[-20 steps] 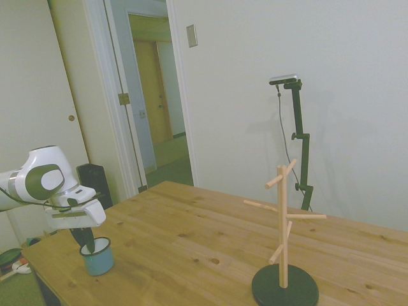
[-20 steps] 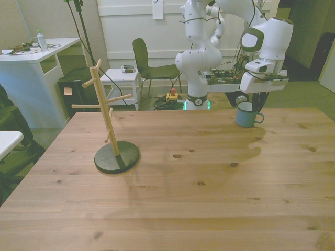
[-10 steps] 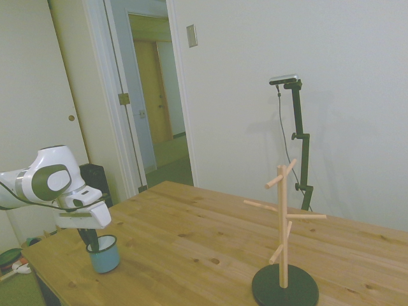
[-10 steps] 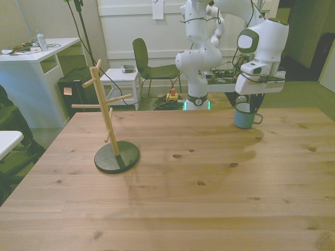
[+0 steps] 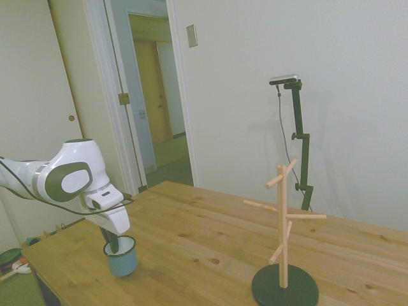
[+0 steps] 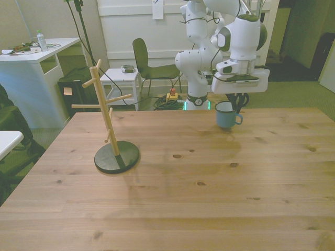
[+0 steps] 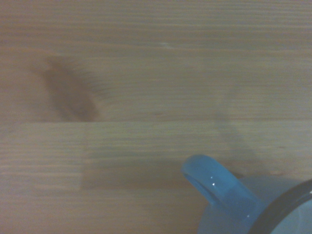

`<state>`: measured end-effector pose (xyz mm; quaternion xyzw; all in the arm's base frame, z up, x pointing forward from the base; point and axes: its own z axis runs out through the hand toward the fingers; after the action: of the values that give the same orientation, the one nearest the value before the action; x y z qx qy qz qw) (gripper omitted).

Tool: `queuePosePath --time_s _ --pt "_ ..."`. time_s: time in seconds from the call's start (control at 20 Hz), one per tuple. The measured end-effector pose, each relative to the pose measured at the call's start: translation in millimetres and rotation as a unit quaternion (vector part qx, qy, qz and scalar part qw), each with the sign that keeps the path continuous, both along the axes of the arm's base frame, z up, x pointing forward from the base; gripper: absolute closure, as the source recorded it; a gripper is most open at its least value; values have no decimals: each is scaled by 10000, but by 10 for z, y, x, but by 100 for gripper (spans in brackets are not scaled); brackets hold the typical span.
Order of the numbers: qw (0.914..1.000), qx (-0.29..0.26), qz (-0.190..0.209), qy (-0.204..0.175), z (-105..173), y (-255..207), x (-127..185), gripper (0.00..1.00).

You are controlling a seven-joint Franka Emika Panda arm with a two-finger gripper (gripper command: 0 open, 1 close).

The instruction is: Hang the mug

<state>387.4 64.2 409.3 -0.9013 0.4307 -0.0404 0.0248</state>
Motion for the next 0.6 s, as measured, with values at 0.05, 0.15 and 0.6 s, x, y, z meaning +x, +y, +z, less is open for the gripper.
queuePosePath --time_s 0.05,0.15,0.6 --pt "9998 45 -188 -27 59 -160 2 100" --pt "9986 132 -493 -97 186 -454 31 100" --pt "9919 491 -1121 -338 537 -1290 199 100"
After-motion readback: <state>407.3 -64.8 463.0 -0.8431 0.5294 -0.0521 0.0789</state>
